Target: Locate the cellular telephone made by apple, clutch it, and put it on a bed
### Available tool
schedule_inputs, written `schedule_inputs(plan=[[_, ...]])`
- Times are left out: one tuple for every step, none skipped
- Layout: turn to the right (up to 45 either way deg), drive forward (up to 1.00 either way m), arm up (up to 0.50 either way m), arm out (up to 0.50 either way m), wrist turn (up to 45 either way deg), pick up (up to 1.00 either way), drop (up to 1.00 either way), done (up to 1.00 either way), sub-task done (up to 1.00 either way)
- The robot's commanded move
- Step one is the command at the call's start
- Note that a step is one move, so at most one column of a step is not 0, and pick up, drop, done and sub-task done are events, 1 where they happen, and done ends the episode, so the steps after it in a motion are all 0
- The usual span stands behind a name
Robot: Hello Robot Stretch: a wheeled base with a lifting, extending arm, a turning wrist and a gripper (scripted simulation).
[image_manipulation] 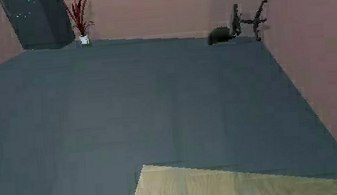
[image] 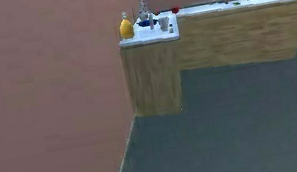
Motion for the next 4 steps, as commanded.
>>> schedule_inputs(plan=[[-30.0,0.0,0.0,0.0,0.0,0.0,0.0,0.0,0.0],[0.0,0.1,0.0,0.0,0.0,0.0,0.0,0.0,0.0],[-45.0,0.0,0.0,0.0,0.0,0.0,0.0,0.0,0.0],[-21.0,0.0,0.0,0.0,0.0,0.0,0.0,0.0,0.0]])
